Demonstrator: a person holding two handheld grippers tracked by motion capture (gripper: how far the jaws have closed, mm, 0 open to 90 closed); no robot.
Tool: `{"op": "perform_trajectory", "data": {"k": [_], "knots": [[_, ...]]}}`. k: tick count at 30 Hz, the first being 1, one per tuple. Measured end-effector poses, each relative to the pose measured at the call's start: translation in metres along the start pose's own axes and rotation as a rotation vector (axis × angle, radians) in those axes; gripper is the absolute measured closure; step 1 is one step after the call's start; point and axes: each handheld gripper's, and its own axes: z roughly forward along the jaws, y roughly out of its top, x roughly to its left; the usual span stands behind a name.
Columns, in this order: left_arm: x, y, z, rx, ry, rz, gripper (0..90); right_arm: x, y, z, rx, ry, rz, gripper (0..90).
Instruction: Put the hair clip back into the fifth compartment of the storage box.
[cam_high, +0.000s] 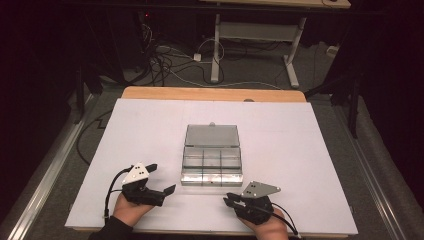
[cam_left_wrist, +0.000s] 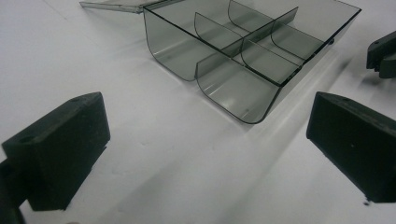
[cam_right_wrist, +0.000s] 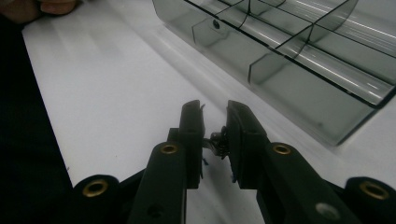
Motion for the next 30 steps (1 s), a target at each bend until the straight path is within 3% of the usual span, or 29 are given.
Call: {"op": "perform_trajectory", "data": {"k": [30], "knots": [[0.0, 0.0, 0.0, -0.006, -0.007, 0.004, 0.0, 0.005, 0.019, 0.005, -0.041, 0.006, -0.022, 77.8]]}}
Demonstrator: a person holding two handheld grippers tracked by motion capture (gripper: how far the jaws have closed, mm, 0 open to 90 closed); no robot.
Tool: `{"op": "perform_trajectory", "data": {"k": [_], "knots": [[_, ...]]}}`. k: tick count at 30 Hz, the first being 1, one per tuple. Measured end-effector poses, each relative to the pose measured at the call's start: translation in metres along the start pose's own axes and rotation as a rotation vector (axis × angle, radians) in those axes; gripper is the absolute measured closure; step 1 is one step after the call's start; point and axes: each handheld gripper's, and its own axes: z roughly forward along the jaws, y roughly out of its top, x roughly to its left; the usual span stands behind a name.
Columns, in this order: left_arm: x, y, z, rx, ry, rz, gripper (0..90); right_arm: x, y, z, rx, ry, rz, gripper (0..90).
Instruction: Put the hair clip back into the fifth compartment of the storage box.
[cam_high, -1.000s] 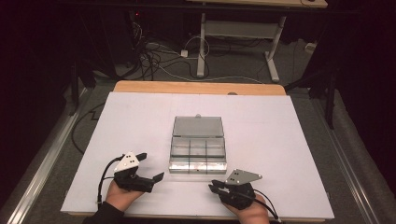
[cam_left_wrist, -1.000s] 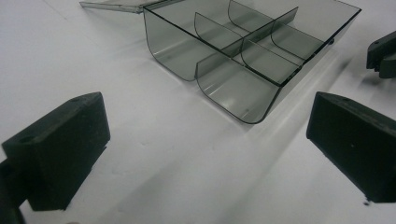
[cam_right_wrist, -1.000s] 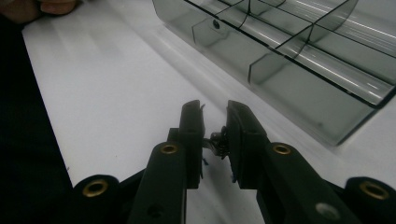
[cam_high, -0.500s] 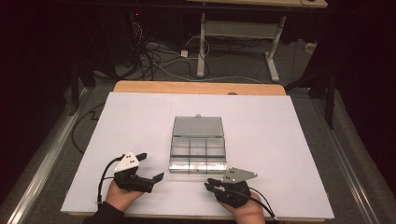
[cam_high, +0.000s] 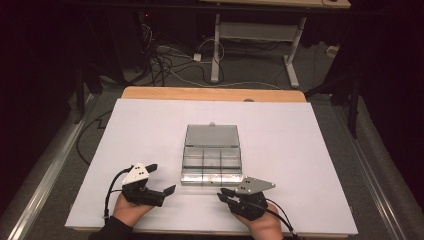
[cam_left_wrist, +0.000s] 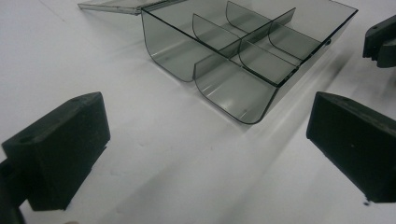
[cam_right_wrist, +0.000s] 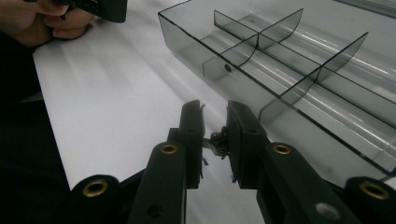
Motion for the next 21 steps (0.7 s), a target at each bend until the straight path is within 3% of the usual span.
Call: {"op": "perform_trajectory", "data": {"k": [14, 21], "knots": [[0.0, 0.0, 0.0, -0.001, -0.006, -0.001, 0.0, -0.003, 0.018, 0.0, -0.041, -0.002, 0.004, 77.9], [0.0, 0.0, 0.0, 0.001, -0.005, -0.001, 0.0, -0.007, 0.025, 0.005, -0.036, -0.007, 0.006, 77.9]]}}
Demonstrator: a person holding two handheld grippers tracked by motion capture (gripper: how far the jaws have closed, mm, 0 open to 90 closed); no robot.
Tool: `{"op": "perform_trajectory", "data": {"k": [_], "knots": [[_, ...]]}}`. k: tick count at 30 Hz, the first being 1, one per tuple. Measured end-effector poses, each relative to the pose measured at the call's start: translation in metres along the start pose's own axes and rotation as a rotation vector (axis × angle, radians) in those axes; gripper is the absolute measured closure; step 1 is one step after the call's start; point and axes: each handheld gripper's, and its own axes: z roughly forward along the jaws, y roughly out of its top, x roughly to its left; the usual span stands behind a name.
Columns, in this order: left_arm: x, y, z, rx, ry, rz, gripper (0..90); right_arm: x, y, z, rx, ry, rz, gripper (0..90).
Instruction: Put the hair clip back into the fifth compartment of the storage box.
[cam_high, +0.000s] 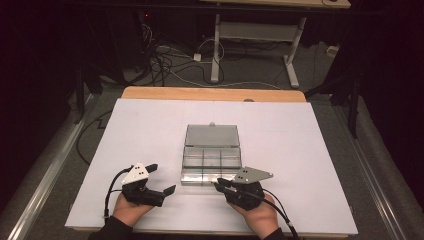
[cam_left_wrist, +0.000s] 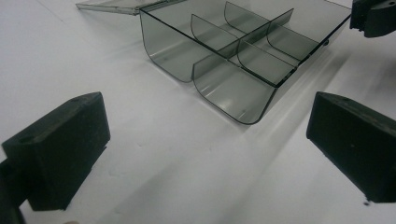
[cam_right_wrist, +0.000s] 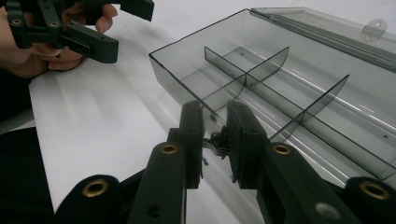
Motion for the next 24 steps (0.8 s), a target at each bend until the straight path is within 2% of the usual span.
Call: {"op": "perform_trajectory", "data": {"k": [24], "knots": [[0.0, 0.0, 0.0, -0.002, -0.001, 0.0, 0.0, -0.007, 0.02, 0.019, 0.03, -0.021, -0.008, 77.8]]}}
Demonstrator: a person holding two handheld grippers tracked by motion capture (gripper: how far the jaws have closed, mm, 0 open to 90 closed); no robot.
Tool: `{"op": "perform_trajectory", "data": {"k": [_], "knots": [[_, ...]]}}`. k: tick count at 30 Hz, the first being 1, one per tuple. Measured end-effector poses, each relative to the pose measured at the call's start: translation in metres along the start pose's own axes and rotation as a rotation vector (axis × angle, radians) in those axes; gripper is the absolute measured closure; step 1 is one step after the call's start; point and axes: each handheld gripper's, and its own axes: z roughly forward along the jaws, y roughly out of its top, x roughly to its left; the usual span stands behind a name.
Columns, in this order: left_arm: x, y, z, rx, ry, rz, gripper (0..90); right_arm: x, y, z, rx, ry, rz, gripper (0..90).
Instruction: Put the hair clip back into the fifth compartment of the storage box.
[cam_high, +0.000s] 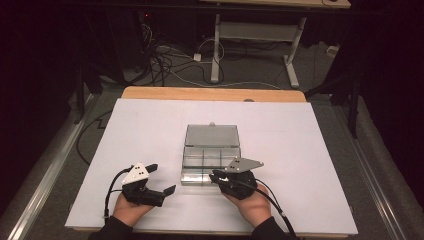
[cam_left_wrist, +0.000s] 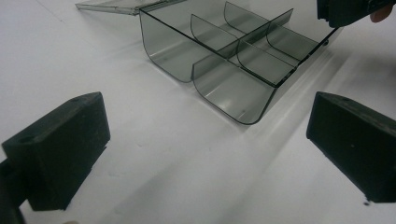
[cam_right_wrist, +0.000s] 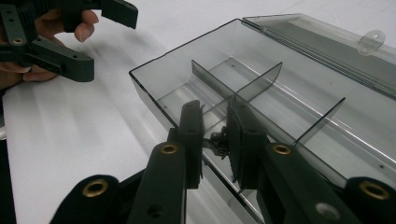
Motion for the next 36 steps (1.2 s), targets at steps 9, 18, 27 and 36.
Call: {"op": "perform_trajectory", "data": {"k": [9, 18, 27, 36], "knots": [[0.0, 0.0, 0.0, 0.0, -0.001, 0.0, 0.0, -0.003, 0.005, 0.006, 0.005, -0.005, 0.003, 77.8], [0.0, 0.0, 0.0, 0.0, -0.003, 0.001, 0.0, -0.005, 0.011, 0.013, 0.009, -0.011, 0.002, 77.8], [0.0, 0.0, 0.0, 0.0, -0.004, 0.001, 0.0, -0.008, 0.013, 0.016, 0.025, -0.018, 0.01, 77.7], [0.0, 0.0, 0.0, -0.001, -0.004, 0.001, 0.0, -0.008, 0.01, 0.018, 0.043, -0.01, 0.016, 77.5]]}}
